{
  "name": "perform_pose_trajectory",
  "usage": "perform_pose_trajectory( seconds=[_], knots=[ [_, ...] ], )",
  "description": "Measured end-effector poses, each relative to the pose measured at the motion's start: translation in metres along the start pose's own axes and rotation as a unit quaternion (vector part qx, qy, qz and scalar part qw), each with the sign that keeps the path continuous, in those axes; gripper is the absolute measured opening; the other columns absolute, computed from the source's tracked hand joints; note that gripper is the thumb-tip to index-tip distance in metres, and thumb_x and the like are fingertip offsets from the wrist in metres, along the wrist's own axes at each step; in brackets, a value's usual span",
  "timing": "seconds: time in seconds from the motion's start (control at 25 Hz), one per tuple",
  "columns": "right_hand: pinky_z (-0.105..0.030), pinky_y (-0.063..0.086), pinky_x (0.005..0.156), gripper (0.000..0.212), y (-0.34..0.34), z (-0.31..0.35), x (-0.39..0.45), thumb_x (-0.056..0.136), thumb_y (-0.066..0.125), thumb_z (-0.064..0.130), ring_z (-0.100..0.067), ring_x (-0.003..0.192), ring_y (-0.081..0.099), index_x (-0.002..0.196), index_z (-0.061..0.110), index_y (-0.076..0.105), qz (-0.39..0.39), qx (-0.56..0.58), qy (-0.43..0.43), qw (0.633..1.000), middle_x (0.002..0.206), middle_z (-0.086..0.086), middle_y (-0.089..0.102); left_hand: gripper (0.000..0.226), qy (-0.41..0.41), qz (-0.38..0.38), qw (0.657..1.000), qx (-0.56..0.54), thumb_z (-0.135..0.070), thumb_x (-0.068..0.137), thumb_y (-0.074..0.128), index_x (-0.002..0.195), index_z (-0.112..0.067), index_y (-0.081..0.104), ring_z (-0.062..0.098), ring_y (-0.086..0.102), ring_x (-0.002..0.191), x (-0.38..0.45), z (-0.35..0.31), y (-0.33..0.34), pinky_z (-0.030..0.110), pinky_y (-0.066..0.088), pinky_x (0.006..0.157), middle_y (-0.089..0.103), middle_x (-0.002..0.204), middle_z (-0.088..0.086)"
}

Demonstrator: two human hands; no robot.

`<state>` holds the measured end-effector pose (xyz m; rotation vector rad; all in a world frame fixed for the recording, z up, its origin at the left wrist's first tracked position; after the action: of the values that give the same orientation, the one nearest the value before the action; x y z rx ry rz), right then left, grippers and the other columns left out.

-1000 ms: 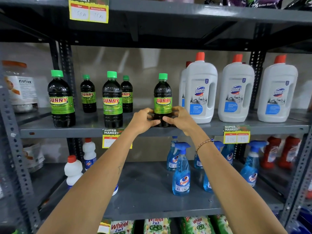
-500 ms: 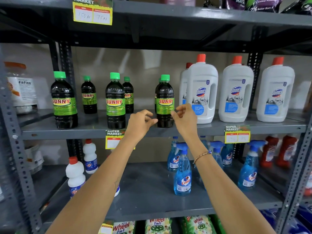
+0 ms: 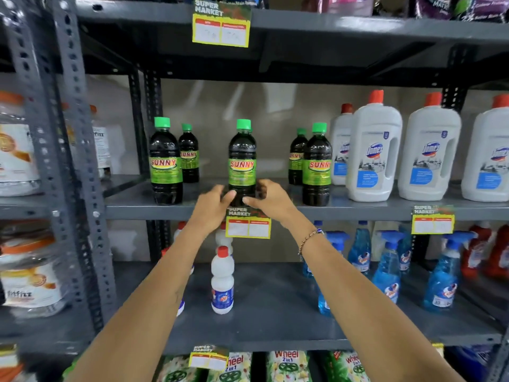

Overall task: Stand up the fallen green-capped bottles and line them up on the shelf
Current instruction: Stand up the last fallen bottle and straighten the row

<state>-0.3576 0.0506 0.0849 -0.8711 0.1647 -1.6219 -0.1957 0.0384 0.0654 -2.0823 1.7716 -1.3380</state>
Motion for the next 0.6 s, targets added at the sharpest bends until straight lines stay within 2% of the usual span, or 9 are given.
perform_pose_trajectory(
  seconds=[0.04,0.08,0.2,0.28,0.36,0.44,0.6],
  knots=[
    [-0.04,0.051,0.095,0.056,0.004,-0.002,0.003,0.074,0.079,0.031,-0.024,0.11,0.065,0.123,0.011,0.06,0.004,-0.009,-0.001,1.0,0.119,-0.006,0.069,0.04,0.016,0.019,1.0,0.015,-0.032,0.098,0.047,0.123,-0.001,0.052,0.032,0.061,0.105,0.002,0.003,0.001,0.022,0.033,0.066,0.065,0.114,0.02],
    [-0.042,0.052,0.093,0.052,0.004,-0.005,0.004,0.073,0.08,0.03,-0.024,0.106,0.067,0.119,0.012,0.062,0.005,-0.001,0.003,1.0,0.115,-0.006,0.071,0.037,0.031,0.017,0.999,0.013,-0.032,0.098,0.048,0.117,-0.001,0.056,0.029,0.063,0.098,0.002,0.003,0.002,0.021,0.031,0.062,0.068,0.108,0.018],
    [-0.042,0.053,0.094,0.05,0.0,-0.001,0.001,0.075,0.08,0.021,-0.021,0.103,0.067,0.121,0.011,0.061,0.005,0.032,0.024,0.999,0.114,-0.007,0.071,0.037,0.049,-0.011,0.999,0.01,-0.035,0.097,0.049,0.114,-0.003,0.057,0.03,0.064,0.095,0.001,0.005,0.002,0.028,0.039,0.067,0.069,0.103,0.016],
    [-0.038,0.054,0.093,0.05,-0.001,0.0,-0.001,0.078,0.078,0.015,-0.019,0.102,0.067,0.123,0.007,0.059,0.013,0.051,0.03,0.998,0.116,-0.009,0.07,0.038,0.049,-0.014,0.999,0.018,-0.037,0.096,0.05,0.115,-0.005,0.056,0.033,0.063,0.098,0.003,0.008,0.004,0.036,0.048,0.075,0.069,0.105,0.016],
    [-0.031,0.054,0.088,0.047,0.0,0.001,-0.003,0.08,0.076,0.011,-0.016,0.098,0.066,0.123,0.006,0.058,0.014,0.07,0.029,0.997,0.116,-0.009,0.069,0.039,0.052,-0.009,0.998,0.025,-0.039,0.095,0.05,0.115,-0.006,0.056,0.034,0.063,0.098,0.005,0.01,0.003,0.043,0.05,0.08,0.069,0.105,0.015],
    [-0.028,0.053,0.085,0.045,0.002,0.001,-0.004,0.08,0.074,0.009,-0.015,0.096,0.065,0.123,0.007,0.058,0.008,0.077,0.027,0.997,0.116,-0.008,0.069,0.04,0.061,-0.012,0.998,0.028,-0.04,0.095,0.05,0.115,-0.007,0.055,0.033,0.064,0.097,0.006,0.013,0.003,0.044,0.051,0.08,0.069,0.105,0.014],
    [-0.037,0.053,0.094,0.045,0.002,-0.003,-0.001,0.081,0.073,0.007,-0.019,0.103,0.065,0.124,0.007,0.058,0.008,0.092,0.028,0.995,0.117,-0.01,0.068,0.039,0.065,-0.031,0.996,0.051,-0.042,0.095,0.048,0.115,-0.01,0.056,0.03,0.064,0.095,0.003,0.011,0.005,0.039,0.051,0.073,0.069,0.104,0.011]
  ],
)
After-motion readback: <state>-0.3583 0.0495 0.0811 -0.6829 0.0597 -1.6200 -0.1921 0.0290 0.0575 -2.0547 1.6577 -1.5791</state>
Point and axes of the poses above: each hand's wrist, its own x-axis towards the middle knuckle, its own y-axis out of the palm, z = x × y, the point moved 1 cm from there along x, towards the middle knuckle
